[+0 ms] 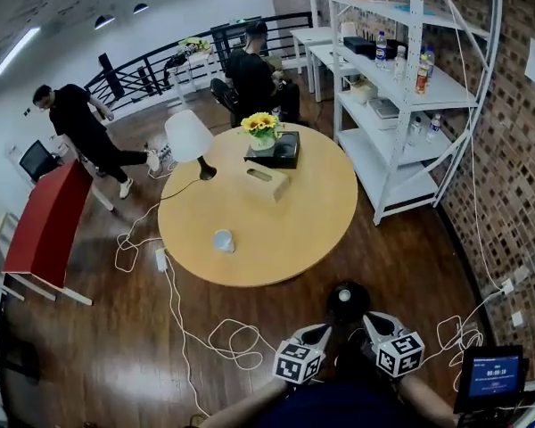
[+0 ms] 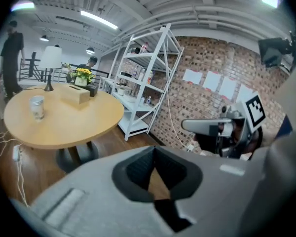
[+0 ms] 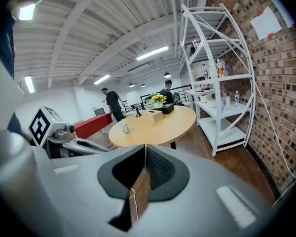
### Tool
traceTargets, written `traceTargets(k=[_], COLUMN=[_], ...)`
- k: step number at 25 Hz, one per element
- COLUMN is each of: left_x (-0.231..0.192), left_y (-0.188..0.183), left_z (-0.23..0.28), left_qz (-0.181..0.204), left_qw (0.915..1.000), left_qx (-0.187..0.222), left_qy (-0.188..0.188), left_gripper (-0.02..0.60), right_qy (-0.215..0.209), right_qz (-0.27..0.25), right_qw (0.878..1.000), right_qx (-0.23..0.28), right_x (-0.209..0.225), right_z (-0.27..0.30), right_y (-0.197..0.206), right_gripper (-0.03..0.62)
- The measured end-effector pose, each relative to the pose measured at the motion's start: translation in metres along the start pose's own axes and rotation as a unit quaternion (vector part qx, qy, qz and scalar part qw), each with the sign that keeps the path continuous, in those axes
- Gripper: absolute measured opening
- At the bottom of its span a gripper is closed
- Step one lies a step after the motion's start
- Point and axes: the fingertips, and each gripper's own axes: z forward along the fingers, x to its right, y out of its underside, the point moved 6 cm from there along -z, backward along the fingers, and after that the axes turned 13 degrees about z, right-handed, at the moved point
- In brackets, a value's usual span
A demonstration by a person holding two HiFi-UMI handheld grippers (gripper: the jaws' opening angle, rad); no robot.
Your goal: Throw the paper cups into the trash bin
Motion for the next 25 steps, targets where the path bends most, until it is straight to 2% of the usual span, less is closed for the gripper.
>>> traceTargets(k=[3, 6, 10, 15, 20, 25], left_x=[0.018, 0.029, 0.033, 0.028, 0.033, 0.072], left_y=[0.033, 0.050, 0.042, 0.027, 0.031, 0.031], left_z=[-0.036, -0.066, -0.091, -0.113, -0.131, -0.119], left_qz=[-0.016, -0.029, -0.039, -0.039, -0.049, -0.037], left_qw=[0.9998, 0.9992, 0.9971, 0.9929, 0.9922, 0.9966], left_qx=[0.004, 0.014, 0.065, 0.111, 0.109, 0.073], left_qy=[0.012, 0.021, 0.013, -0.015, -0.036, -0.008], left_gripper=[0.005, 0.005, 0.005, 0.005, 0.005, 0.005], right_qy=[0.012, 0.003, 0.003, -0.029, -0.054, -0.067], right_qz=[0.001, 0.002, -0.033, 0.000, 0.010, 0.063], right_qw=[1.000, 1.000, 0.999, 1.000, 0.998, 0.996], right_qx=[0.008, -0.012, -0.016, 0.002, -0.001, 0.013], right_x=[-0.039, -0.072, -0.094, -0.113, -0.127, -0.114], right_z=[-0.029, -0.047, -0.061, -0.055, -0.064, -0.091], right_y=[0.025, 0.048, 0.040, 0.024, 0.029, 0.049], right_gripper=[0.015, 0.011, 0.011, 0.011, 0.011, 0.011])
